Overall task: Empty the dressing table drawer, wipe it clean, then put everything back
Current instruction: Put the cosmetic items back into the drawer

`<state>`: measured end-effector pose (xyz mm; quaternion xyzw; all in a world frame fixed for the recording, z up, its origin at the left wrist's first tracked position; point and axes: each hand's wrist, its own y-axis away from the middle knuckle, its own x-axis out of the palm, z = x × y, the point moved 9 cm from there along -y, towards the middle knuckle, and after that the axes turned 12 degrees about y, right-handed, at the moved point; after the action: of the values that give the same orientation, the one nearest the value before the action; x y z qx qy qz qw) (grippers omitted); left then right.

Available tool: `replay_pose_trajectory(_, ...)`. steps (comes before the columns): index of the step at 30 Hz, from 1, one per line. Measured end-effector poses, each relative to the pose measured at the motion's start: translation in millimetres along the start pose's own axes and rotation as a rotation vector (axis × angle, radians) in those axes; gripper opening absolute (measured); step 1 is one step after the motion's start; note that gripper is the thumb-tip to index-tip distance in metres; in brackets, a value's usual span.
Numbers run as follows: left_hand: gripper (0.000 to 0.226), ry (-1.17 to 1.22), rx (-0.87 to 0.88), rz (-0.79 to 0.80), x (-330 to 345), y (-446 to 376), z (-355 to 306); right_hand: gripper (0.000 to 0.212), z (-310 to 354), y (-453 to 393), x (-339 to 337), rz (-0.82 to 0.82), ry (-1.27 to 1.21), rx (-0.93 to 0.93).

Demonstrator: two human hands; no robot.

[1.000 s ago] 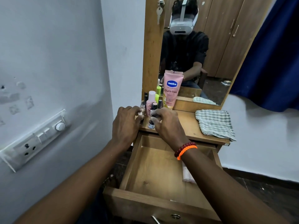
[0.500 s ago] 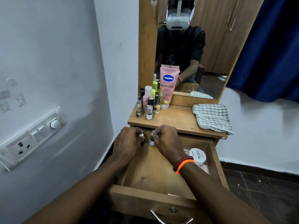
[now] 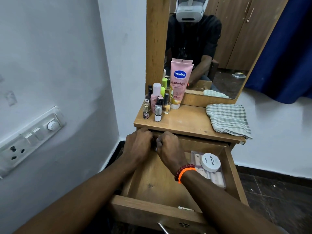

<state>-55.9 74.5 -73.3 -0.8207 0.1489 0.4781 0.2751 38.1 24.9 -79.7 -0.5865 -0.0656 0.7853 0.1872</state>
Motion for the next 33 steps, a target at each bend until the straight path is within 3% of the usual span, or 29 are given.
replay_pose_trajectory(6,0.021,-0.108,0.055,0.062,2.0,2.4,-8.2,0.019,4.6,0.1,3.2,0.007,0.001,-0.014)
replay_pose_trajectory(13,0.021,-0.045,0.053,0.042,-8.6,7.3,-3.9,0.019,-2.2,2.7,-6.1,-0.039,0.016,0.008)
replay_pose_trajectory(15,0.023,-0.030,0.045,-0.019,-23.8,11.5,-3.1,0.019,-6.2,3.8,-19.4,-0.098,0.011,0.016)
replay_pose_trajectory(20,0.013,0.120,0.089,-0.363,-87.2,14.5,-7.3,0.016,-10.7,-6.5,-69.0,-0.241,-0.021,0.001)
replay_pose_trajectory(22,0.024,0.155,0.055,-0.430,-102.4,1.6,-2.0,0.010,-4.0,-16.0,-89.3,-0.294,-0.027,-0.028)
replay_pose_trajectory(24,0.035,0.145,0.021,-0.414,-106.4,-13.9,0.9,0.023,7.5,-27.0,-96.8,-0.291,0.011,-0.067)
replay_pose_trajectory(27,0.032,0.138,0.030,-0.335,-98.1,-27.7,-2.5,0.033,22.2,-40.0,-92.4,-0.273,0.081,-0.099)
replay_pose_trajectory(33,0.025,0.120,0.045,-0.294,-90.2,-34.9,-1.4,0.022,24.9,-48.0,-76.7,-0.241,0.087,-0.111)
